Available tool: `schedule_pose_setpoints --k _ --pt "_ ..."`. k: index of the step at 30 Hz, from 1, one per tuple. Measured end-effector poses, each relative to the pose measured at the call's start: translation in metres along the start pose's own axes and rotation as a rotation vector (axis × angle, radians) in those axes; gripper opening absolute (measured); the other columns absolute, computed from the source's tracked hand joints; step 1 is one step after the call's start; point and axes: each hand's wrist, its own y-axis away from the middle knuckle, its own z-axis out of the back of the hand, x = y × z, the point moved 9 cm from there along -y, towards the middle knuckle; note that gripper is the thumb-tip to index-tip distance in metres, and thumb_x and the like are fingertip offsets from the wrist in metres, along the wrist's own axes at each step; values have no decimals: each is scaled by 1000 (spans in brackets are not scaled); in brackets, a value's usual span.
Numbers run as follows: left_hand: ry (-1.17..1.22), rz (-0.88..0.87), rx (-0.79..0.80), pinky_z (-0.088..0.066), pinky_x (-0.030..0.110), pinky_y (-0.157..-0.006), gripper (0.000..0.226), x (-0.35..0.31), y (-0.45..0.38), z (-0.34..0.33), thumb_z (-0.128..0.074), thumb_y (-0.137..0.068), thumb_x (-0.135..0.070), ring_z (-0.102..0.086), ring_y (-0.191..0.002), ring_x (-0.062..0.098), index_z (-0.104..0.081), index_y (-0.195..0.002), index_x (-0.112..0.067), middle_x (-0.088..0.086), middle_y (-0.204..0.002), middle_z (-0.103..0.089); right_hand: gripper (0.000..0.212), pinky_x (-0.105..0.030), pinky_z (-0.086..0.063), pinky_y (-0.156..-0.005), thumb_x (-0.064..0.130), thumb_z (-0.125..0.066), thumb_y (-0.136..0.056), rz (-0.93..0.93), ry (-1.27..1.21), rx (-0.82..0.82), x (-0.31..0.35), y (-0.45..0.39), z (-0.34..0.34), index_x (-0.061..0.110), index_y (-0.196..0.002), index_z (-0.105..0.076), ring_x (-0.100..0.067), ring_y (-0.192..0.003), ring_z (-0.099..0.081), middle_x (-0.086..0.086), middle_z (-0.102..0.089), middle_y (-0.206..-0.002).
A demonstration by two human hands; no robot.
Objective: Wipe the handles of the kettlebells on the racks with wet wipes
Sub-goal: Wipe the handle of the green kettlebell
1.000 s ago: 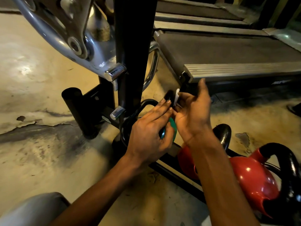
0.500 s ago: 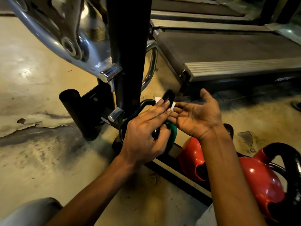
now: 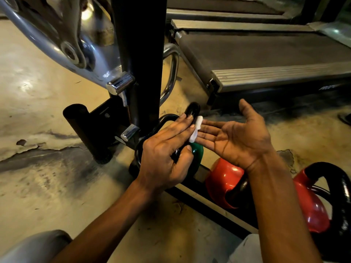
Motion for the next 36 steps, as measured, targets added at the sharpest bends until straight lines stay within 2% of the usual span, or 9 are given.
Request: schedule_pose_setpoints --k 3,6,11,15,18,22,27,32,36 --pt "-3 -3 -13 -49 41 -114 44 0 0 1 -59 -88 -11 -57 -139 22 -69 -127 5 17 -140 -64 102 -50 -51 -109 75 -39 -95 4 -60 20 -11 -6 -11 -15 -143 -46 -42 -131 -61 -33 -62 -136" --pt "1 -9 -19 -49 42 -114 42 0 0 2 -59 -90 -12 -57 -139 23 -69 -127 6 17 -140 -64 106 -46 -55 -105 80 -32 -94 -99 123 76 -23 -3 -14 -12 -146 -46 -40 -127 -64 -33 -61 -137" --pt "9 -13 -16 -49 44 -114 44 0 0 0 -59 -88 -11 -57 -140 24 -68 -128 6 18 -140 -63 99 -57 -54 -99 74 -39 -96 33 2 -43 -4 -3 1 -16 -135 -50 -47 -122 -65 -38 -64 -129" --pt "10 -23 -23 -51 45 -112 43 1 0 1 -59 -89 -12 -58 -138 25 -69 -126 7 20 -139 -63 112 -53 -46 -114 85 -36 -89 -106 252 -7 -16 -1 4 -13 -144 -47 -45 -132 -58 -36 -57 -141" --pt "12 -23 -17 -51 46 -112 45 1 -1 0 -58 -88 -13 -58 -138 25 -68 -127 7 19 -139 -63 115 -56 -40 -119 86 -37 -88 -78 212 -20 -8 1 8 -13 -147 -43 -48 -137 -53 -39 -50 -146" --pt "25 -13 -28 -52 48 -110 46 2 -1 -1 -56 -87 -13 -58 -138 26 -69 -126 8 20 -139 -63 112 -46 -62 -92 85 -32 -90 -50 240 0 -17 -2 -1 -15 -137 -50 -41 -113 -71 -32 -68 -123" --pt "53 -49 14 -50 49 -112 46 0 -2 1 -54 -90 -16 -57 -139 30 -68 -126 9 23 -139 -63 119 -52 -56 -101 92 -26 -86 -89 334 -26 -11 4 4 -12 -135 -55 -44 -118 -67 -36 -64 -129" --pt "114 -79 109 -48 55 -112 53 4 -5 4 -50 -86 -17 -54 -141 32 -66 -129 11 25 -142 -60 115 -45 -65 -83 91 -26 -86 -75 421 -32 -16 2 3 -12 -126 -58 -35 -93 -77 -26 -75 -103" --pt "114 -96 175 -46 56 -113 57 3 -5 5 -49 -86 -22 -52 -144 33 -64 -131 11 24 -145 -58 122 -50 -59 -97 93 -23 -84 -113 467 -30 -11 9 2 -13 -134 -55 -43 -114 -71 -34 -68 -125"
